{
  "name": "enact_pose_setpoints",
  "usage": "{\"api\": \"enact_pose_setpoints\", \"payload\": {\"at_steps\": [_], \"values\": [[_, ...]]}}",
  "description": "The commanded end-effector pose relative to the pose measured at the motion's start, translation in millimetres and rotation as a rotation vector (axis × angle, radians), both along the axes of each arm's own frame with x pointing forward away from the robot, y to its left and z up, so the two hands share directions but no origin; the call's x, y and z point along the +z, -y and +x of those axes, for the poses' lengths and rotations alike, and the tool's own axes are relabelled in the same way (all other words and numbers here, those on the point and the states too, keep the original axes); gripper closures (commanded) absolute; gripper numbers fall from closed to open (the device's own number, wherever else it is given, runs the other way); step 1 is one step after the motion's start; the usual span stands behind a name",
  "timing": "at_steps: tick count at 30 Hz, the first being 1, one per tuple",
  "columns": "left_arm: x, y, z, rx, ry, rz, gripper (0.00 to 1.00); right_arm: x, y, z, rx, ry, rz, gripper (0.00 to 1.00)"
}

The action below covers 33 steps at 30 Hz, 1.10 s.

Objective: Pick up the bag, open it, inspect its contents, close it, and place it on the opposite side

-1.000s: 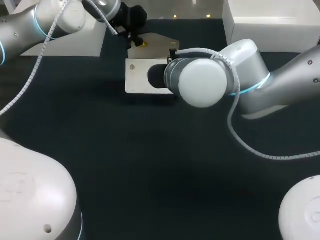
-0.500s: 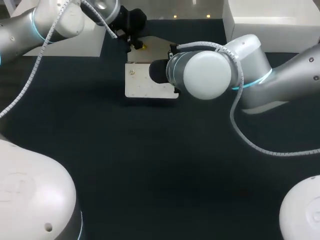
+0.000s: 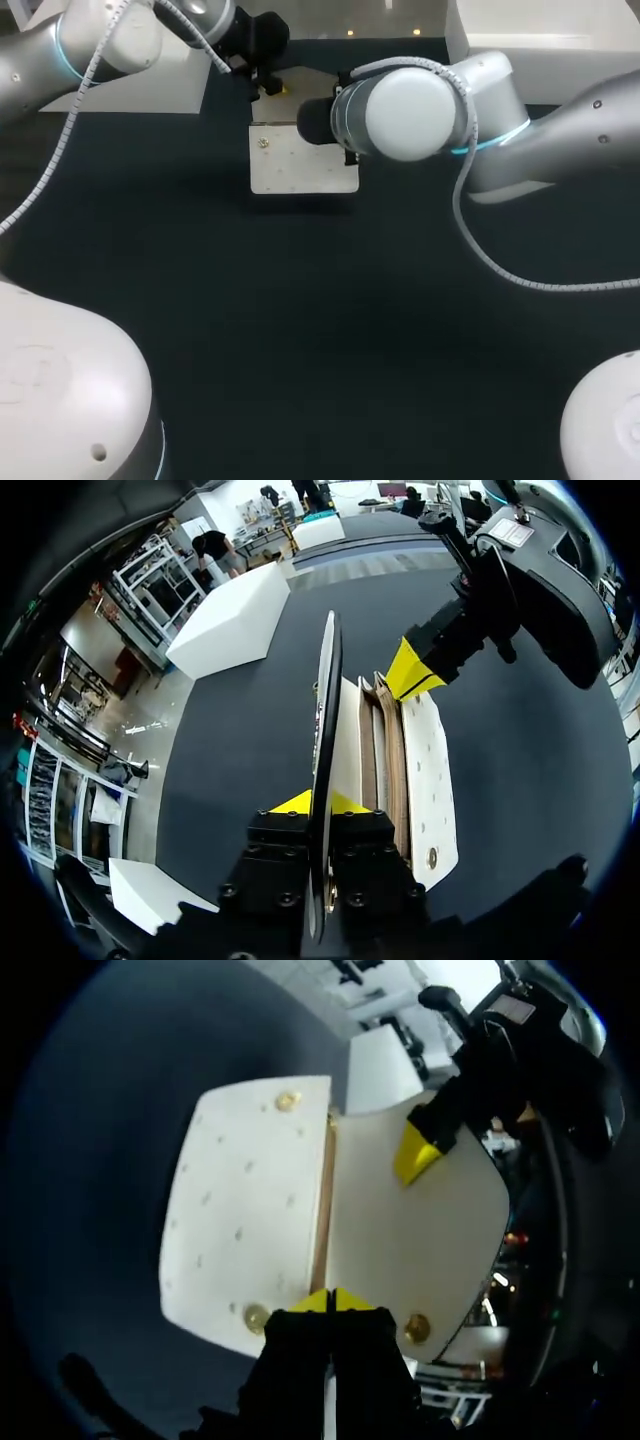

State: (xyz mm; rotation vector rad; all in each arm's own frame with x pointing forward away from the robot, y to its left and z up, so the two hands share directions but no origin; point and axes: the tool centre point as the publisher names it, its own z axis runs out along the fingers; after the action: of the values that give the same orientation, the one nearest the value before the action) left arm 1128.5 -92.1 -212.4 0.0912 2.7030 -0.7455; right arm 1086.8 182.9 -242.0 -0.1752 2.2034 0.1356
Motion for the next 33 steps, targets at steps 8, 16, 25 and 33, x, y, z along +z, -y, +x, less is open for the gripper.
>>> {"api": "enact_pose_setpoints", "payload": {"at_steps": [8,16,25,33], "values": [[4,0,-3.6,0.011,0.009,-0.017,1.00,-6,-6,20.9,-0.002,-0.049,-0.018,1.00],[4,1,-4.1,0.022,0.010,-0.038,1.00,-12,-8,19.1,-0.002,-0.118,-0.049,1.00],[2,2,-4.0,0.062,0.001,-0.061,1.00,-20,-11,12.1,-0.002,-0.155,-0.057,1.00],[5,0,-0.4,0.081,-0.004,-0.067,1.00,-30,-9,-1.9,-0.016,-0.178,-0.057,1.00]]}}
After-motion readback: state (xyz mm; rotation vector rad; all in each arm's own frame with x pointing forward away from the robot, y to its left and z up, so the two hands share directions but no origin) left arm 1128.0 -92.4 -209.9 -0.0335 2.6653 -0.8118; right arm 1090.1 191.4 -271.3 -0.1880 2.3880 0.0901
